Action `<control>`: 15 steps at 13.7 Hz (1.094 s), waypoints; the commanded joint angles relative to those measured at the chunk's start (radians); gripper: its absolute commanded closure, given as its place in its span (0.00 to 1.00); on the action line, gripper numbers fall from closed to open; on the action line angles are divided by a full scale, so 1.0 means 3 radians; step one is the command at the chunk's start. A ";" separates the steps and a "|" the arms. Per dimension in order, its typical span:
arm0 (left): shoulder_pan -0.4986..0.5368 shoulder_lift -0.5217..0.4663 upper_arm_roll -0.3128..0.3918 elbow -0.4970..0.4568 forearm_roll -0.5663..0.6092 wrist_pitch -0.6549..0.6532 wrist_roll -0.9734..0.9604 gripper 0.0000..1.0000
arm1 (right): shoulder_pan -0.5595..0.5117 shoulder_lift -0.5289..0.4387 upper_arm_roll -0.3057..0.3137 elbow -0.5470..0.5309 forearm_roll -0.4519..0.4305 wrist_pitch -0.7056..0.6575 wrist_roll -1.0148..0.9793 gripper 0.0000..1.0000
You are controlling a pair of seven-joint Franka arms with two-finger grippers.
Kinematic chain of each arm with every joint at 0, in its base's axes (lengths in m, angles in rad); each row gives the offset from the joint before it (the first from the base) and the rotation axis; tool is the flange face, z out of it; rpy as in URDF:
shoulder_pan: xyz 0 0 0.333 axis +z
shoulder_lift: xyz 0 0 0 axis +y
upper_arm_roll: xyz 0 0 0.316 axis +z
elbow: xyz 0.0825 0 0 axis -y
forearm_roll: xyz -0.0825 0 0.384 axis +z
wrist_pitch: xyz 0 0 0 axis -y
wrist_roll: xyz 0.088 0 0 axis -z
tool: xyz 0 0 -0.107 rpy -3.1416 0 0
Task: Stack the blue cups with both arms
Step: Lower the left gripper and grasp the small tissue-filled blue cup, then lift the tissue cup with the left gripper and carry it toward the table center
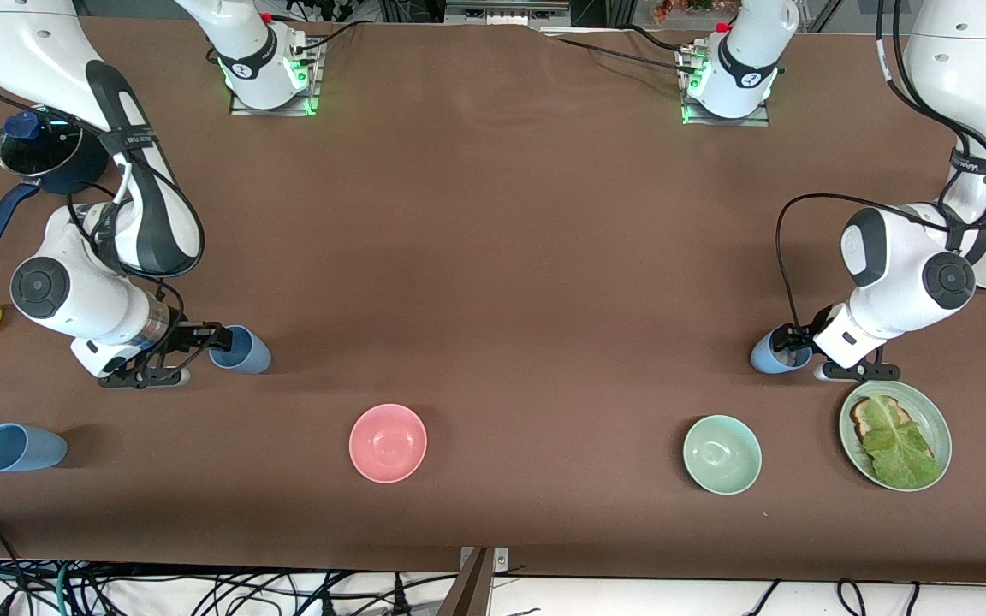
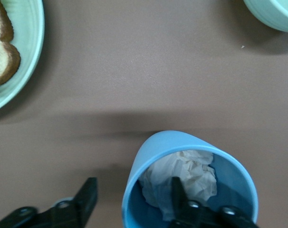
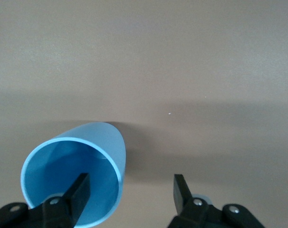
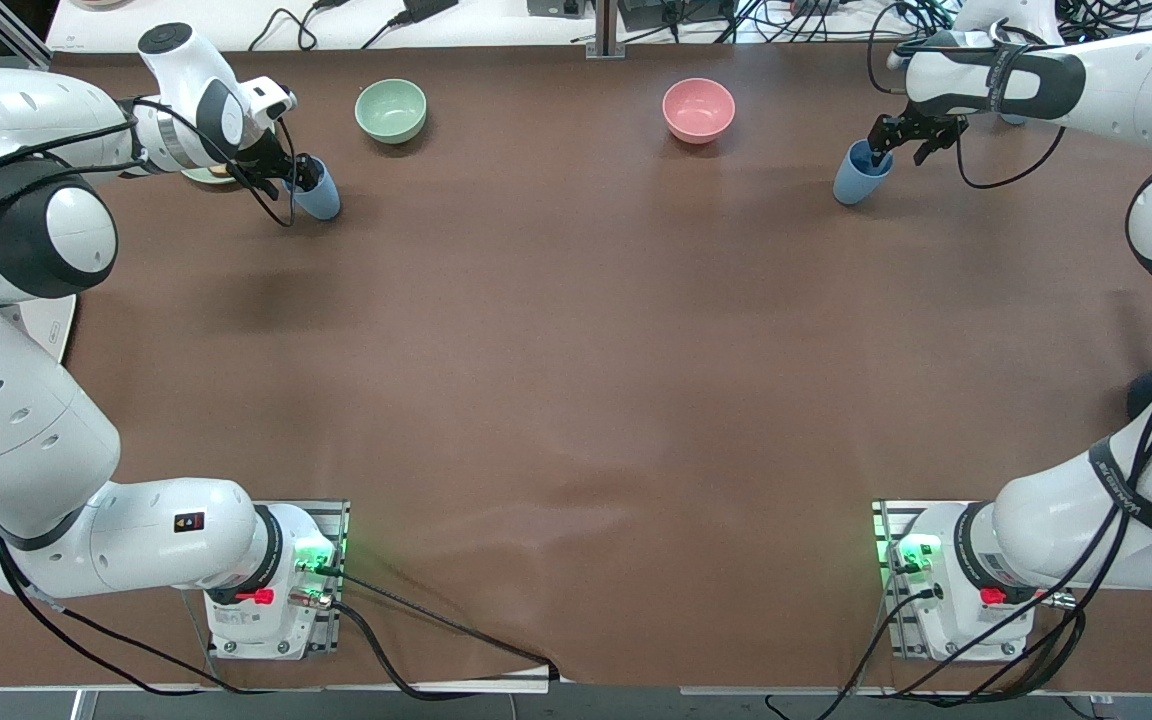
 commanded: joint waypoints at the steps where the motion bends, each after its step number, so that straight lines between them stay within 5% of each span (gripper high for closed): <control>1: 0.0068 -0.0019 -0.0003 0.0007 -0.0031 0.0021 0.0255 1.00 | -0.0048 -0.0105 0.0037 -0.0127 -0.0021 0.0052 0.0010 0.25; 8: 0.0063 -0.0095 -0.0008 0.0043 -0.0031 -0.0126 0.0359 1.00 | -0.0048 -0.0105 0.0037 -0.0127 -0.0021 0.0052 0.0010 0.32; 15: -0.0008 -0.0295 -0.0171 0.1253 -0.0026 -0.2191 0.0027 1.00 | -0.0048 -0.0105 0.0037 -0.0133 -0.0021 0.0052 0.0010 0.37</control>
